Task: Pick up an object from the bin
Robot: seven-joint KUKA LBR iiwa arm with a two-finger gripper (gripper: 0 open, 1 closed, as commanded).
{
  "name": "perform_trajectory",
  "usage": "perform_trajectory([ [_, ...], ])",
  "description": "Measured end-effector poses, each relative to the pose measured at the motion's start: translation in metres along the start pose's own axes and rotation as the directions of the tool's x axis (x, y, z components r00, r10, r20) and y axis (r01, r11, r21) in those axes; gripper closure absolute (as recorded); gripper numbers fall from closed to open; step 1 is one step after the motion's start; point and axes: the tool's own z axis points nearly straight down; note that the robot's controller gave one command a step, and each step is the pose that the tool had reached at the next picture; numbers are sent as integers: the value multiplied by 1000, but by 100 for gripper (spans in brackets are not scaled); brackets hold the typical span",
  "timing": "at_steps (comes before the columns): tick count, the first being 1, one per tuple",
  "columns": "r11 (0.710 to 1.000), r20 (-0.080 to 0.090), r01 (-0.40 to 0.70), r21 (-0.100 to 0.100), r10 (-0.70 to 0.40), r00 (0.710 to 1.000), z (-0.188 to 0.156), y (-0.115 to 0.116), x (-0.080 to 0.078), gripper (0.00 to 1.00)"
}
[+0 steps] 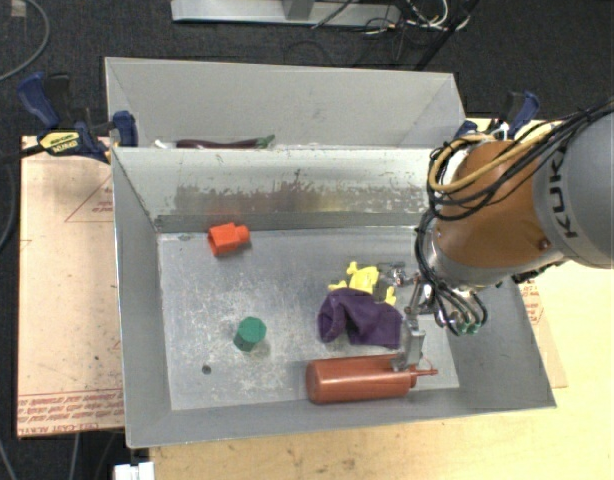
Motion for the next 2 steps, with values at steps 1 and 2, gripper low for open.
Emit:
perform_trajectory([
  [1,1000,7,1,0,-1,1000,-4,0,-2,0],
  [2,1000,11,27,2,-27,1000,39,43,-6,0],
])
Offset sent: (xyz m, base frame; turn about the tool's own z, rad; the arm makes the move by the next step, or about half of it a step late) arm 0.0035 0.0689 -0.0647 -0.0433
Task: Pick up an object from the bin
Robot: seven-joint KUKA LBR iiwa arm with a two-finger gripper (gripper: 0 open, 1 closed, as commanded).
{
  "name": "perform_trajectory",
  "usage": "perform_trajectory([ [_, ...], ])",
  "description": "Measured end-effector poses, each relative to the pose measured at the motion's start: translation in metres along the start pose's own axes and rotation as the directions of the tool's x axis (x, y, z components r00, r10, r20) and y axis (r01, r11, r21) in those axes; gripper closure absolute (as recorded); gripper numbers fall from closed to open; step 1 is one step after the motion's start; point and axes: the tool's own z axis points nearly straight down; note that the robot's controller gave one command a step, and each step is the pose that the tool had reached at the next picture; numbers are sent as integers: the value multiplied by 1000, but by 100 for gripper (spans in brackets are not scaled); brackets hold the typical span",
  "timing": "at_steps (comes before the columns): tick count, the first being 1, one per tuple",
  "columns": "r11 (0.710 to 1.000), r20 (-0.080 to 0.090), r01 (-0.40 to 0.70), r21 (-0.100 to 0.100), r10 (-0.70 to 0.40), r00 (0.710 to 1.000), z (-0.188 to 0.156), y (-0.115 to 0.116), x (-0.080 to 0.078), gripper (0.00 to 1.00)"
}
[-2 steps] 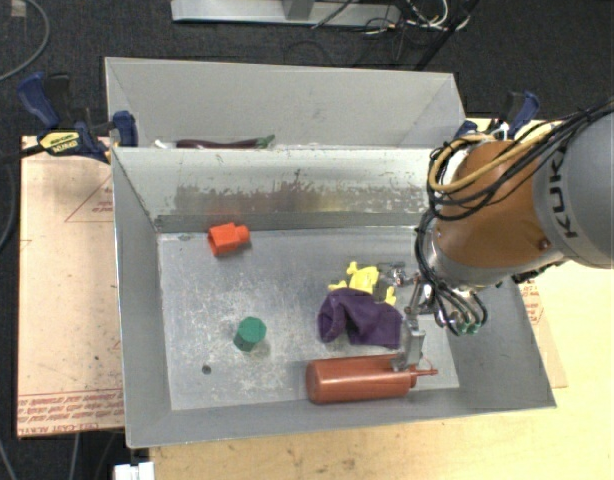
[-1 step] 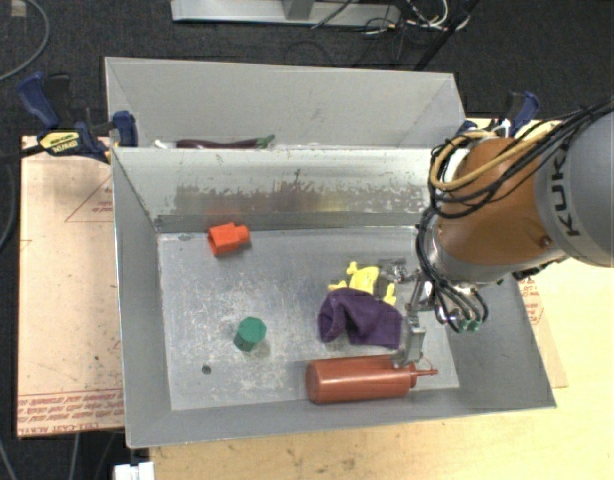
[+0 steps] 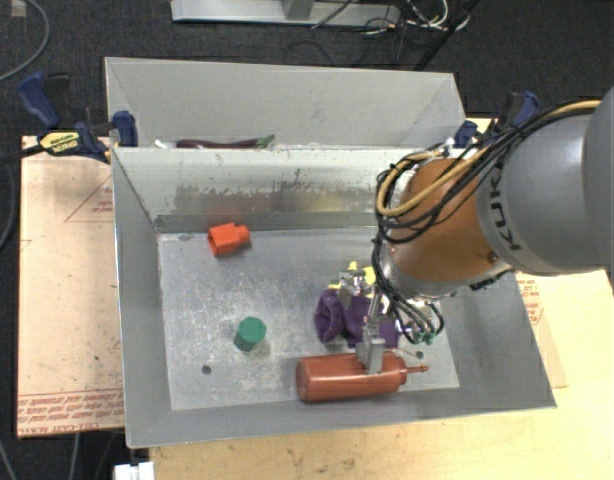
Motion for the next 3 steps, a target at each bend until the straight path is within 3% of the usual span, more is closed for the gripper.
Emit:
perform_trajectory([
  [1,985,7,-173,-3,173,985,25,1,-5,100],
  [2,985,7,-173,-3,173,985,25,1,-5,100],
  [3,976,4,-217,-4,217,976,-173,1,0,100],
])
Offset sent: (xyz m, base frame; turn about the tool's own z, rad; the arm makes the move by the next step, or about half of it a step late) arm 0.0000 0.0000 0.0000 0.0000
